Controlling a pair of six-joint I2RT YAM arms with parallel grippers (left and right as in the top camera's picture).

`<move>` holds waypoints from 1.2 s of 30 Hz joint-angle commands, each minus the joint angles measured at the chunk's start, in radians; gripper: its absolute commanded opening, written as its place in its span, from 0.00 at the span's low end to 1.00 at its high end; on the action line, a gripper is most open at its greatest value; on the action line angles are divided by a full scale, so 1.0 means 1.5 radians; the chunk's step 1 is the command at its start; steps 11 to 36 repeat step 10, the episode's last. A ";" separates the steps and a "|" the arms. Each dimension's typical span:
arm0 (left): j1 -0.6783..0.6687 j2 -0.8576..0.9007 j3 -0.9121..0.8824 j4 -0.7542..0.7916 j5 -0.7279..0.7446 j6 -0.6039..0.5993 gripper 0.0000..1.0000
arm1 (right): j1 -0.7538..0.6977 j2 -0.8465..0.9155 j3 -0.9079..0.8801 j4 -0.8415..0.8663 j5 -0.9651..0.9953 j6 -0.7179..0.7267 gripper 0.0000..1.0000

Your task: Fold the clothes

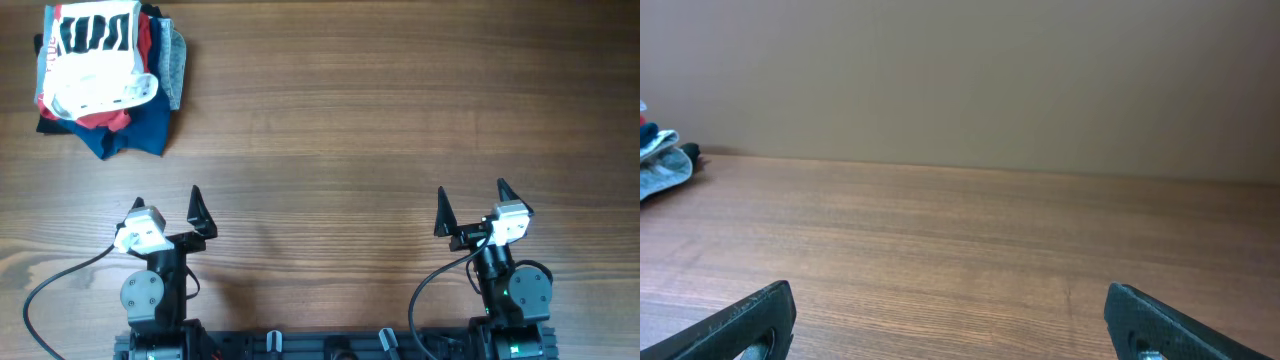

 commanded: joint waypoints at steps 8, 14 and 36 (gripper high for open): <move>0.005 -0.007 -0.006 0.005 0.008 -0.006 1.00 | 0.003 -0.002 -0.001 0.002 -0.010 -0.009 1.00; 0.005 -0.007 -0.006 0.005 0.008 -0.006 1.00 | 0.003 -0.002 -0.001 0.002 -0.010 -0.009 1.00; 0.005 -0.007 -0.006 0.005 0.008 -0.006 1.00 | 0.003 -0.002 -0.001 0.002 -0.010 -0.009 1.00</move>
